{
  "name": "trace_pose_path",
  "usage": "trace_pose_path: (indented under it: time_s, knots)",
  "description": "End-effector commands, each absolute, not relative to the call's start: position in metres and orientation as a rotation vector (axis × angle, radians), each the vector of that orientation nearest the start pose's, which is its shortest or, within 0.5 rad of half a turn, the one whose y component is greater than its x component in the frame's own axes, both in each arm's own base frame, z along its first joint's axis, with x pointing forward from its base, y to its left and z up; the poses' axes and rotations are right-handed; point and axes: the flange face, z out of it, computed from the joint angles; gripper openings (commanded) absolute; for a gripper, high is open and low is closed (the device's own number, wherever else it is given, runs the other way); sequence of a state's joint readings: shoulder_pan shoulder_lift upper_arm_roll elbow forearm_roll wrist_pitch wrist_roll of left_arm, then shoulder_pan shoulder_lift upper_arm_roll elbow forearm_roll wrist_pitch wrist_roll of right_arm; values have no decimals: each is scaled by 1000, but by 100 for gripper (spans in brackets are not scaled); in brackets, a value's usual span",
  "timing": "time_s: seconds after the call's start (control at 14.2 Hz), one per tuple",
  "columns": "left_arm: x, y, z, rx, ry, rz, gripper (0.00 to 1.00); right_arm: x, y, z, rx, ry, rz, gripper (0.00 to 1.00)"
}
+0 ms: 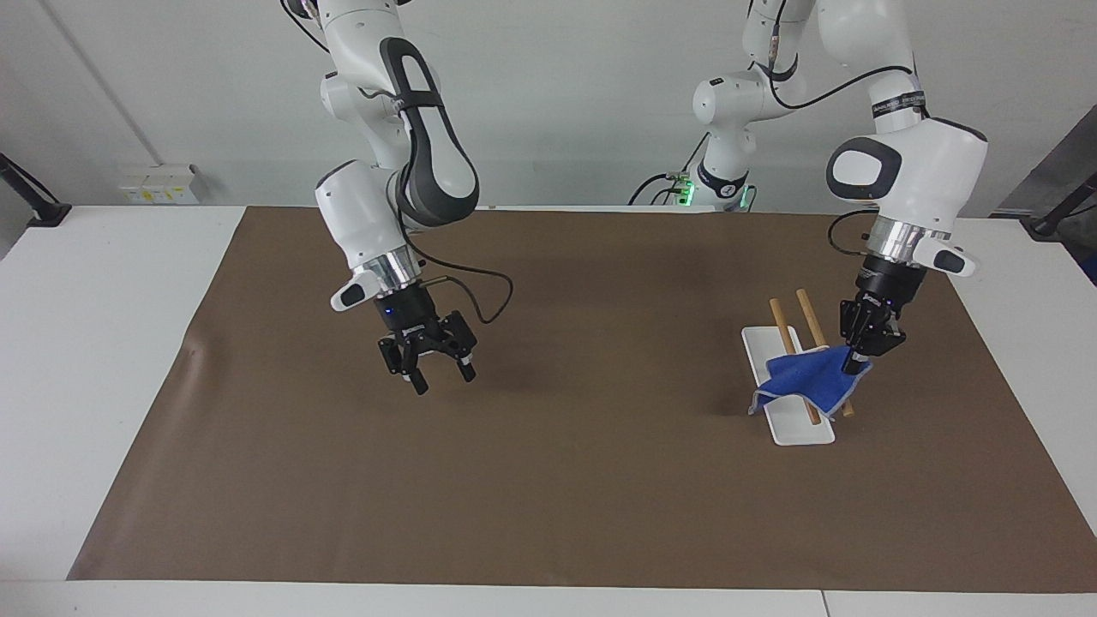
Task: Right arm passes towel to left arm to hang
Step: 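Hang the towel over the wooden stick rack with the left gripper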
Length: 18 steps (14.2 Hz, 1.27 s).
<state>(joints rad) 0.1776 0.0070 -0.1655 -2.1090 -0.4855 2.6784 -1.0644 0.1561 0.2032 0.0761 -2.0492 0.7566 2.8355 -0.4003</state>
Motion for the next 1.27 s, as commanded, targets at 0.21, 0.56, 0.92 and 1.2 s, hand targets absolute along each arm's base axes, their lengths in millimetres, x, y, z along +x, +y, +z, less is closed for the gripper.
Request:
trace_pose_path:
  time_s: [0.21, 0.56, 0.92, 1.2]
  knots:
    - [581, 68, 483, 1838, 1747, 459, 0, 621, 57, 404, -2864, -206, -646, 100]
    - [573, 69, 459, 1898, 1742, 431, 0, 625, 32, 436, -3095, -159, -397, 100]
    - [555, 63, 418, 1995, 1737, 366, 0, 589, 7, 489, -3121, 118, -211, 100]
    - [553, 66, 414, 1999, 1744, 359, 37, 557, -9, 536, -3122, 200, -132, 100]
